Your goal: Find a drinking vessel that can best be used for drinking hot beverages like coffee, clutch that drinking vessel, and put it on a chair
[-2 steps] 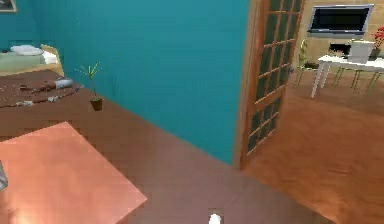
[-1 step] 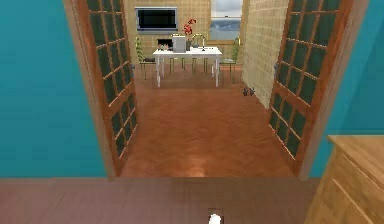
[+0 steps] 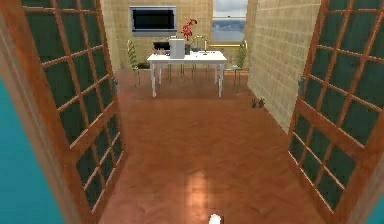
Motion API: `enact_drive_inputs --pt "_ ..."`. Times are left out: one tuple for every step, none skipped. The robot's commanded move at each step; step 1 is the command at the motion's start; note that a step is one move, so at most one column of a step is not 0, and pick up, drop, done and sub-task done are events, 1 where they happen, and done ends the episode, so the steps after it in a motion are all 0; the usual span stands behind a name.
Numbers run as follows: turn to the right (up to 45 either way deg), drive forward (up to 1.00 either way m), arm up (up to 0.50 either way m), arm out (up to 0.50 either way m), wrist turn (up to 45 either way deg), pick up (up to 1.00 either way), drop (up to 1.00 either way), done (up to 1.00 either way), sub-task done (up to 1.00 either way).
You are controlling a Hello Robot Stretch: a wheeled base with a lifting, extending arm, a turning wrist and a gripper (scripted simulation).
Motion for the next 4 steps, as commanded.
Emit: enact_drive_inputs --pt "-45.0 0.0 0.0 0.0 0.0 0.0 0.0 0.0 0.0" --pt "-36.0 0.0 0.0 0.0 0.0 0.0 0.0 0.0 0.0" --pt "0.0 1.0 0.0 0.0 0.0 0.0 0.0 0.0 0.0" --pt "0.0 0.8 0.0 0.0 0.0 0.0 0.0 0.0 0.0"
